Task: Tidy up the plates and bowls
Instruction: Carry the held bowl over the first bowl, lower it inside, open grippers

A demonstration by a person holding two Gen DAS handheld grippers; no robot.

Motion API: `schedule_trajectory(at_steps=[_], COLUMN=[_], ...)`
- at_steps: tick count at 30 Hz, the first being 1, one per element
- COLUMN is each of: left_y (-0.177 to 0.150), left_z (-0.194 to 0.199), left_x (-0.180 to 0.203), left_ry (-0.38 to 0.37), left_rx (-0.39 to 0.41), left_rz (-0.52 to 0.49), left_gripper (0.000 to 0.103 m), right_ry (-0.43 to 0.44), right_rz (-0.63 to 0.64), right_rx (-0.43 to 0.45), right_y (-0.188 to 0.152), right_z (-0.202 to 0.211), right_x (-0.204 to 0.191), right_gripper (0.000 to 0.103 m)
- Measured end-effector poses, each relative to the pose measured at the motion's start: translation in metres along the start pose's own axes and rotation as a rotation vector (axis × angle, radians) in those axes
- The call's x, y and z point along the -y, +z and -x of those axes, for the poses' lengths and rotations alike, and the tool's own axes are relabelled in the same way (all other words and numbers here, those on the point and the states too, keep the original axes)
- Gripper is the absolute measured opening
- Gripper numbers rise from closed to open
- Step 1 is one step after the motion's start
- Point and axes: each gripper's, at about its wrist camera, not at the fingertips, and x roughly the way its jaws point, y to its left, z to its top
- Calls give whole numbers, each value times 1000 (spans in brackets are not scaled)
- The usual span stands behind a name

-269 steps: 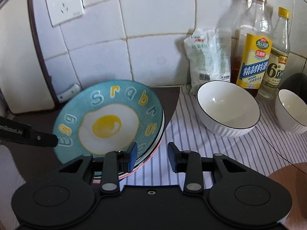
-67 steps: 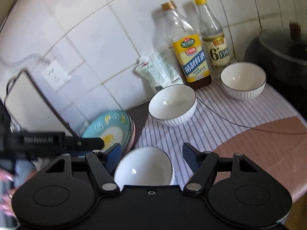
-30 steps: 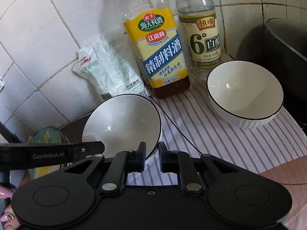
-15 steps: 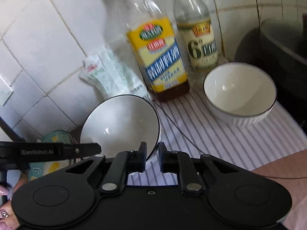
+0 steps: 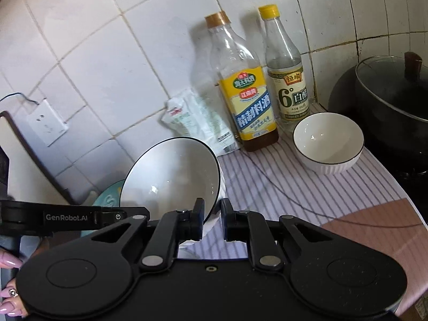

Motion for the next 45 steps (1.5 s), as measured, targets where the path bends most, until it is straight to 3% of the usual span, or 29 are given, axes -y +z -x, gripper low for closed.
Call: schedule_trajectory(at_steps=[11,22,28,34,45], left_y=[-46,-84,-83,-85,-86], left_z=[25,10,8,0,-2], left_x=[1,-17,-4,-6,-7], left_ry=[13,50,139,139,151], left_rx=[-26,-121,-116,-153,-160], left_rz=[26,103,14,34,67], left_gripper=[16,16,16,16,19], right_ry=[36,39,26,12,-30], right_rz=[-54,-22,20,8,98], right_rx=[-18,-97,-129,-151,-145], right_y=[-32,-62,-67,-74,-76], right_z=[32,18,6,2,-4], right_x=[-7,-12,-14,-10,-17], right_gripper=[16,16,15,15,14])
